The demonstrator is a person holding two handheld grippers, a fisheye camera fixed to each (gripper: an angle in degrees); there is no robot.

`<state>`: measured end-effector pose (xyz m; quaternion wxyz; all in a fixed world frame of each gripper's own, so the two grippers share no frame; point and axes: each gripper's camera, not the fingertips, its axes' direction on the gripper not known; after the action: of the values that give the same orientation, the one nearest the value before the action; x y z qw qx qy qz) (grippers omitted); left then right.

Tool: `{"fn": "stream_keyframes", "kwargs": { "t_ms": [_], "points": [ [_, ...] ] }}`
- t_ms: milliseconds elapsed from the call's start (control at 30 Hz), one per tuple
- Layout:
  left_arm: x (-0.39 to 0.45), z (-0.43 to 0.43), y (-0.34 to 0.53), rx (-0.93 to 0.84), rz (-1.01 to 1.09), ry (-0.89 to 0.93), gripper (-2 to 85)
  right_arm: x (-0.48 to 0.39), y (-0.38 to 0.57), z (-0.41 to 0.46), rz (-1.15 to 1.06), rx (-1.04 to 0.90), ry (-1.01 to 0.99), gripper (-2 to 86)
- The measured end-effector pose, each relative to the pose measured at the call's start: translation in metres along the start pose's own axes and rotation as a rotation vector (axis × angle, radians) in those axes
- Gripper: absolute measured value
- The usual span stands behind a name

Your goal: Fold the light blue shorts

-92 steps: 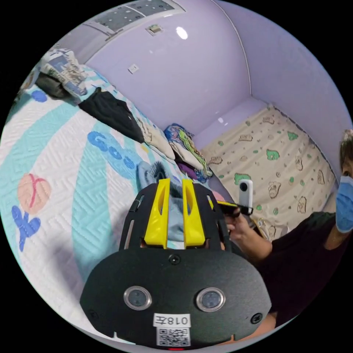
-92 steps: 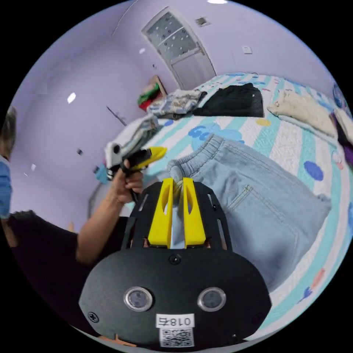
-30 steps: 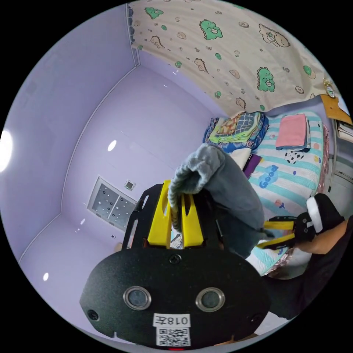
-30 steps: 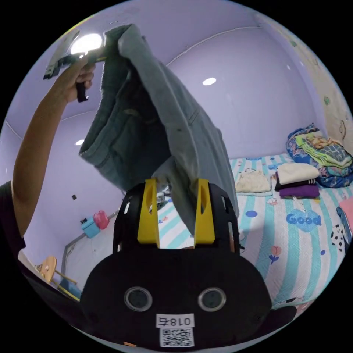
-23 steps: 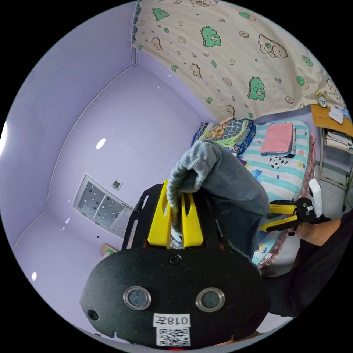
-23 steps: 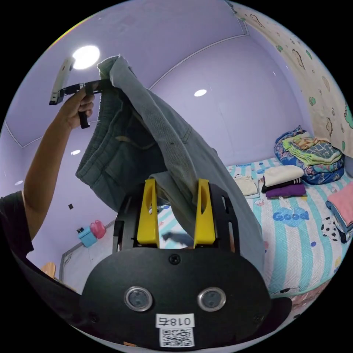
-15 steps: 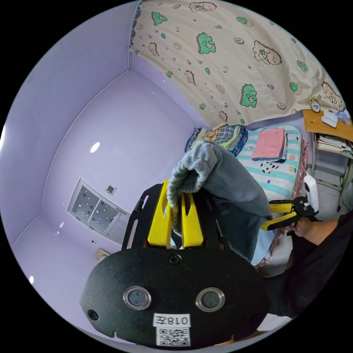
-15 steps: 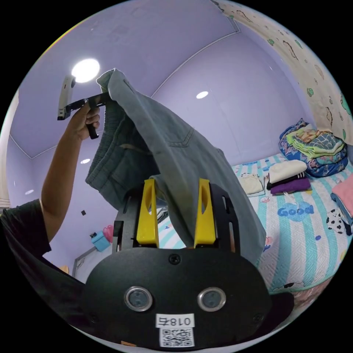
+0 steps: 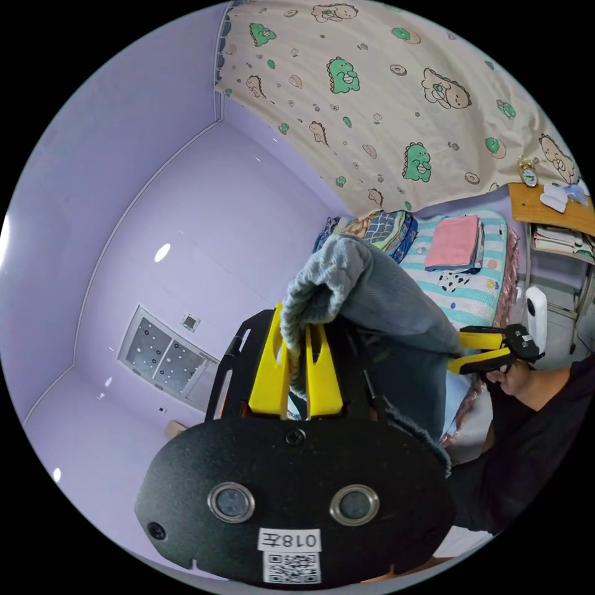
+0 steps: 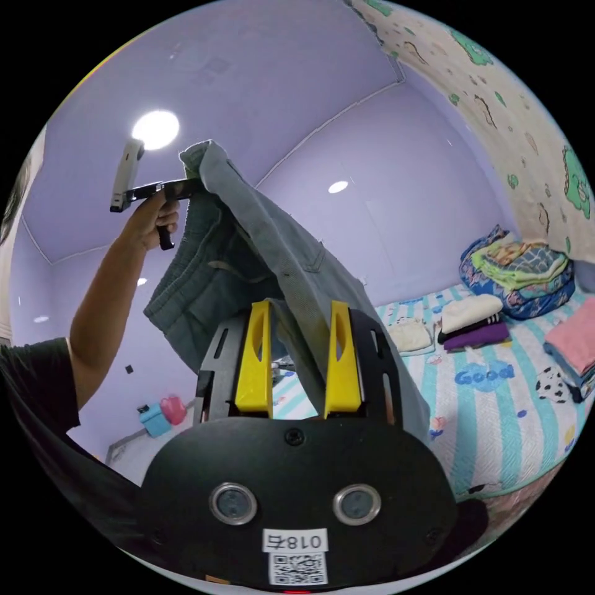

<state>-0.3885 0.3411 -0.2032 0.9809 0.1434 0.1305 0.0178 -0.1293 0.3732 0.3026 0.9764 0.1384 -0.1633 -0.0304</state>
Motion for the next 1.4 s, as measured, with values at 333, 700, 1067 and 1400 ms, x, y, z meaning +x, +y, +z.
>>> {"fn": "stream_keyframes", "kwargs": {
  "t_ms": [333,700,1067,1400],
  "points": [
    [-0.014,0.012,0.038,-0.039,-0.001,0.063,0.8,-0.059,0.010,-0.009,-0.180,0.045,0.165,13.8],
    [-0.023,0.015,0.086,-0.027,-0.070,0.106,1.0,-0.100,0.038,0.051,-0.256,-0.085,0.194,13.7],
    [-0.042,-0.008,0.144,0.157,-0.245,0.085,0.8,-0.044,0.131,0.113,-0.293,-0.329,0.490,10.7],
    [-0.041,0.004,0.187,0.115,-0.290,0.078,1.0,-0.029,0.159,0.109,-0.314,-0.409,0.556,7.1]
  ]
}}
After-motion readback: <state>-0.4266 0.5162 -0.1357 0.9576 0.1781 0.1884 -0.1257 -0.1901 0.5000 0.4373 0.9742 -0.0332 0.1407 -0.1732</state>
